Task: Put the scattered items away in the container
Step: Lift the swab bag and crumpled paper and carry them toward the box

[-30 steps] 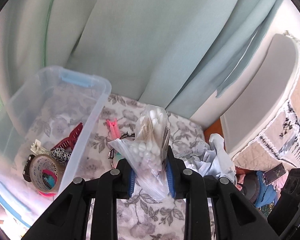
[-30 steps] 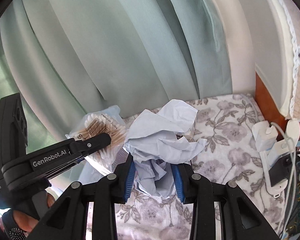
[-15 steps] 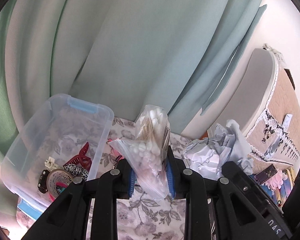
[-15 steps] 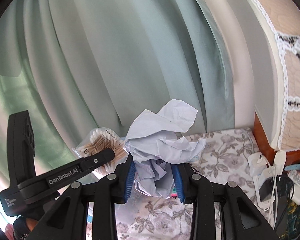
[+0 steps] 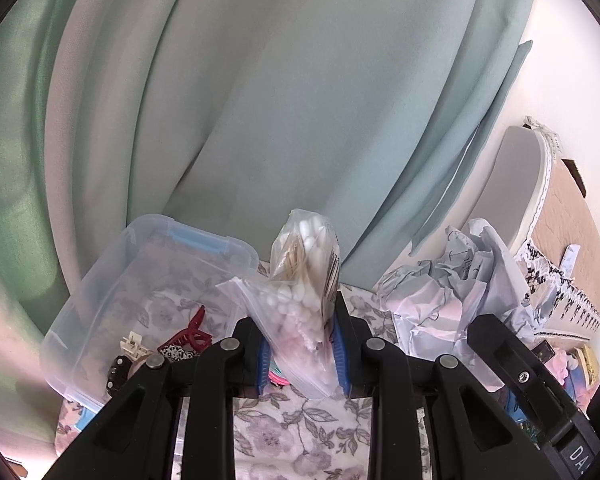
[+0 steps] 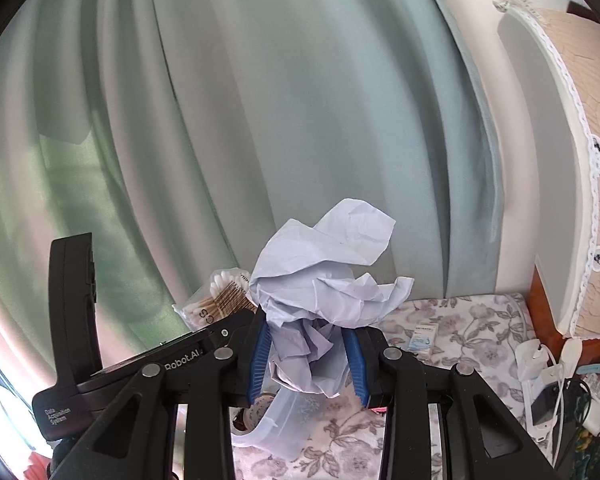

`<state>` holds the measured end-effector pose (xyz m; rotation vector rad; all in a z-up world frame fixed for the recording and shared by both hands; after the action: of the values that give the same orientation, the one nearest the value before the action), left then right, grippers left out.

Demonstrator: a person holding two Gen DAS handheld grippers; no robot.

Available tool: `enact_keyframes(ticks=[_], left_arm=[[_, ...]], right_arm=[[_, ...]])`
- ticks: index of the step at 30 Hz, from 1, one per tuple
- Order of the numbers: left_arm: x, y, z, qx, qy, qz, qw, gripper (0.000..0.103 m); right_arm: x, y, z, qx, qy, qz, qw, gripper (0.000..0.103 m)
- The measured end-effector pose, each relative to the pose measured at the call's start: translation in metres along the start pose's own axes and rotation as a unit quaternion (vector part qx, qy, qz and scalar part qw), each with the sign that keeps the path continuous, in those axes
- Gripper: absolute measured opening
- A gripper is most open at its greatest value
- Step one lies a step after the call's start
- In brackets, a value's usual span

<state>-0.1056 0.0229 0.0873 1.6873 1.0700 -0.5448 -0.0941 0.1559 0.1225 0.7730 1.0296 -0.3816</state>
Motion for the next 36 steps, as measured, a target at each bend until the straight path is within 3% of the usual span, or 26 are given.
enact_keyframes(ticks=[22, 36], left_arm=[[-0.013, 0.034, 0.098, -0.051, 0.069, -0.03, 0.9959, 0.027], [-0.007, 0.034, 0.13, -0.059, 0.089, -0.018, 0.9941, 0.027]], right_arm=[[0.013, -0.037, 0.068, -0.03, 0.048, 0.044, 0.997, 0.037], [0.033, -0.068, 0.095, -0.039, 0.078, 0.081, 0.993, 0.037]])
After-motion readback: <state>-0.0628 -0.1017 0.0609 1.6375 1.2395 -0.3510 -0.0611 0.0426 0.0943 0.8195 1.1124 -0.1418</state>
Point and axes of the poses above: each gripper's, at about its wrist camera, not at the fingertips, and y roughly against the way its jaws point, z to its left, x to its underside, the point moved 8 cm from there along -y, roughly the way its jaws point, and after that the axes turned 4 degrees about x, right-handed, at the moved point
